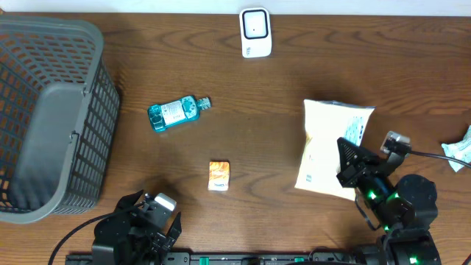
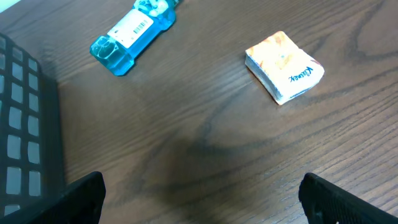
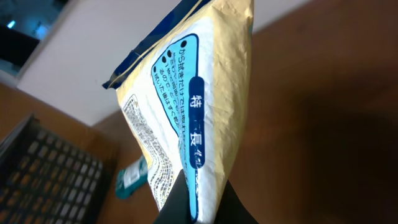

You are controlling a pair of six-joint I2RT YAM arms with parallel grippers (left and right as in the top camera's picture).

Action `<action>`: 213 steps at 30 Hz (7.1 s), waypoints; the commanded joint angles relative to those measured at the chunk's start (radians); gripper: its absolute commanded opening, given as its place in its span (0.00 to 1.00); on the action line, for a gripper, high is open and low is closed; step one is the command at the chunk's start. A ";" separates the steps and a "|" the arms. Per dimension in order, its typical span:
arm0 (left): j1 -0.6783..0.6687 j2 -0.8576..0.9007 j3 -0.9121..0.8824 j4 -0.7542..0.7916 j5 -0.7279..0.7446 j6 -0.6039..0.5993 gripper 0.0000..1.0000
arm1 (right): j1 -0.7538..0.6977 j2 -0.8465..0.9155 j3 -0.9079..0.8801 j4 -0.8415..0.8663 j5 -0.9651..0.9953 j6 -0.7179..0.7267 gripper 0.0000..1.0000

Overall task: Scan the item barcode
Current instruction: 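Lift the snack bag and rotate it with the right gripper, then hold the snack bag's barcode side against the scanner window, then carry the snack bag right away from the scanner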

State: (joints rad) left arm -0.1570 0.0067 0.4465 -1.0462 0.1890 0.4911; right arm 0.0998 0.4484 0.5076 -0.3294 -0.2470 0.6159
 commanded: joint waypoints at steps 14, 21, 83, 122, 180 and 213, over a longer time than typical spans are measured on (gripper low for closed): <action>0.004 0.000 -0.003 -0.011 -0.013 0.009 0.99 | 0.007 0.239 0.274 -0.097 0.112 -0.263 0.01; 0.004 0.000 -0.003 -0.011 -0.013 0.009 0.99 | 0.068 0.362 0.412 -0.191 0.256 -0.348 0.02; 0.004 0.000 -0.003 -0.011 -0.013 0.009 0.99 | 0.598 1.628 0.597 1.458 0.722 -2.091 0.01; 0.004 0.000 -0.003 -0.011 -0.013 0.009 0.99 | 0.459 2.072 1.289 1.133 0.447 -1.933 0.01; 0.004 0.000 -0.003 -0.011 -0.013 0.009 0.99 | 0.323 1.579 1.289 -0.052 1.008 -0.628 0.01; 0.004 0.000 -0.003 -0.011 -0.013 0.009 0.99 | -0.491 1.527 1.061 -0.331 0.713 -0.205 0.99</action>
State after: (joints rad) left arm -0.1570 0.0067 0.4465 -1.0462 0.1890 0.4908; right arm -0.4091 2.0151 1.5478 -0.6613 0.6117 0.4007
